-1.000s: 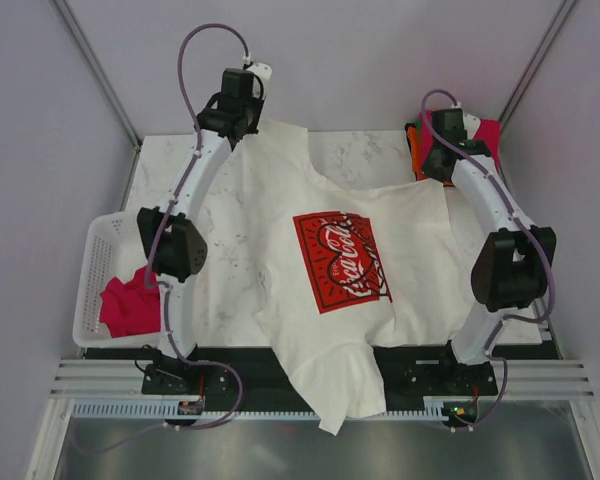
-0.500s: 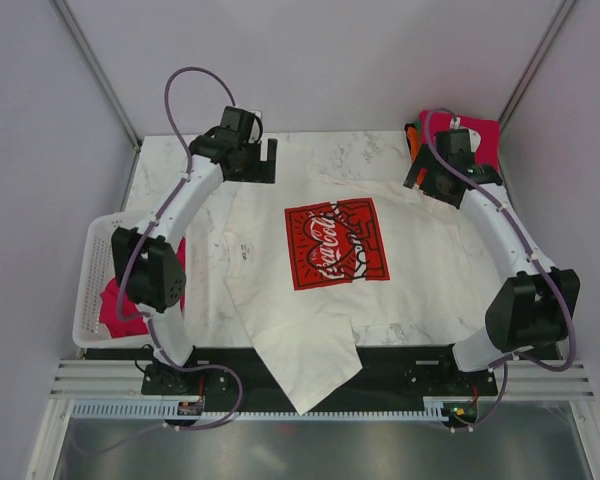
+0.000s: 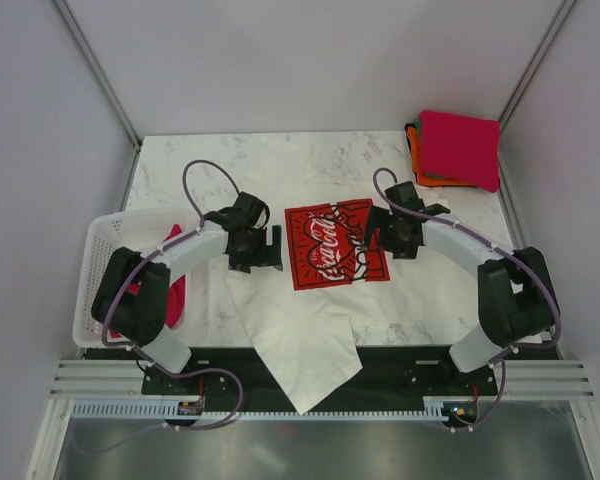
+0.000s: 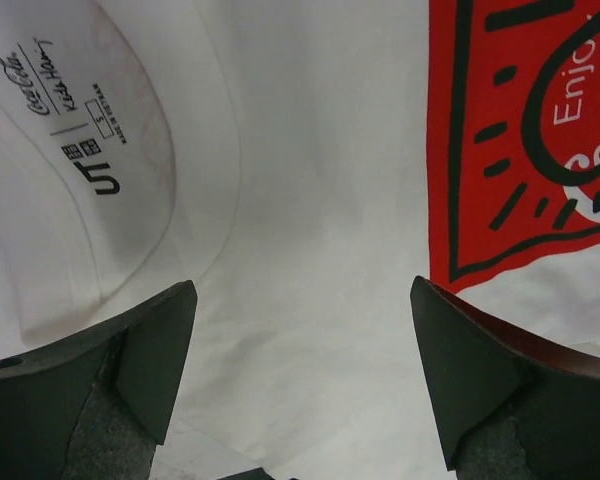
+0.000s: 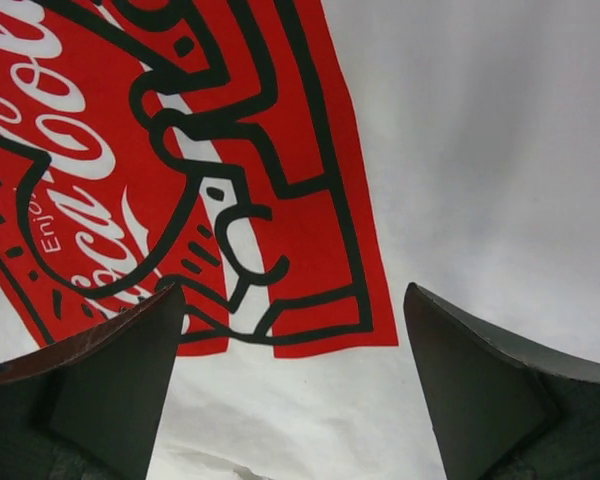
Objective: Fold and stack the t-shirts
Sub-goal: Fold the tshirt
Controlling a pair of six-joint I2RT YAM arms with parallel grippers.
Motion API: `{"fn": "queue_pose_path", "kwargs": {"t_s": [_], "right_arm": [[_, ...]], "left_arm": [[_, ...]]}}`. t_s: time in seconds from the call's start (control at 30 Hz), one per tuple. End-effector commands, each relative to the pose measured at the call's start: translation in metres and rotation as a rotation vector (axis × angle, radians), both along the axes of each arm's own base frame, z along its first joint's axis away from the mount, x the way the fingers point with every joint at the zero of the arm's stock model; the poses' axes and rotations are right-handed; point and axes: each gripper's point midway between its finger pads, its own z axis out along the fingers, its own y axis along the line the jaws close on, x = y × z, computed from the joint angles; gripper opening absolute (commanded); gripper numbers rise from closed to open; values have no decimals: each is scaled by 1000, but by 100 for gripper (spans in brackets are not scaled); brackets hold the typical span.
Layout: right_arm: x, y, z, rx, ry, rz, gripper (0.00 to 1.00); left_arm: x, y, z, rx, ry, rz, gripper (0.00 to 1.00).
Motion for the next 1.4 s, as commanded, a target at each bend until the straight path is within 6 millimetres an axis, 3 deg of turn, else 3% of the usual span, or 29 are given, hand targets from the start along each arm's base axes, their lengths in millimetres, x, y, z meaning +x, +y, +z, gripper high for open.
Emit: {"fn": "queue_pose_path", "kwargs": {"t_s": [0.0,0.13,0.17,0.2,0.23,0.27,0.3,0.37,0.47,0.5,0.67,0.7,0.77,0.8,0.83,0.87,0.9,0.93,0.97,1.0,1.03,1.07,1.1,1.17,1.2,1.3,1.37], "right_arm": [[16,15,-10,63,1,-1,98],[27,23,-32,64,59,18,98],[27,24,-47,55,97,20,98],[29,27,-51,62,108,27,98],[39,32,-49,72,99,31,98],[40,34,-61,72,130,33,98],[51,43,-55,101,115,39,98],[58,51,-61,131,138,43,98],[79,62,-45,155,106,51,98],[89,65,-33,161,79,62,98],[88,64,15,156,18,100,98],[83,61,22,147,21,110,98],[77,55,50,131,-31,116,98],[67,49,54,104,-24,121,98],[62,41,60,81,-38,108,98],[55,33,83,65,-94,89,98],[41,10,93,-3,-130,18,98],[35,-2,79,-47,-99,-24,98],[24,-15,100,-48,-162,-71,98],[6,-36,84,-105,-137,-136,98],[-4,-44,83,-99,-144,-179,98],[-16,-54,97,-54,-192,-246,98],[-36,-64,75,-57,-143,-278,98],[-56,-75,72,6,-146,-330,98],[-71,-79,53,5,-103,-344,98],[-95,-89,43,8,-91,-384,98],[-100,-100,48,-17,-135,-430,98]], "left_arm": [[33,-6,-4,-36,-59,67,95],[49,26,-22,78,-14,98,95],[51,30,-27,96,-2,100,95],[60,31,-24,99,-12,101,95],[65,41,-34,141,6,113,96],[75,43,-32,146,-2,118,96],[82,46,-32,149,-2,123,96],[91,57,-41,165,23,138,96],[117,65,-31,138,8,157,95],[123,66,-17,135,-5,160,95],[114,61,37,77,-96,167,95],[102,60,56,62,-135,173,95],[85,61,70,43,-159,181,95],[65,61,85,19,-186,189,95],[54,60,88,6,-188,193,95],[42,58,94,-12,-199,196,94],[18,52,96,-39,-195,191,94],[3,49,96,-56,-188,187,94],[-10,44,95,-71,-176,187,94],[-30,41,81,-67,-138,185,94],[-49,24,88,-113,-143,168,94],[-68,19,73,-108,-99,156,94],[-80,11,69,-120,-80,144,94],[-110,-10,61,-151,-31,120,94],[-124,-10,48,-136,3,118,94],[-154,-17,29,-145,58,115,94],[-175,-22,17,-143,97,95,93]]}}
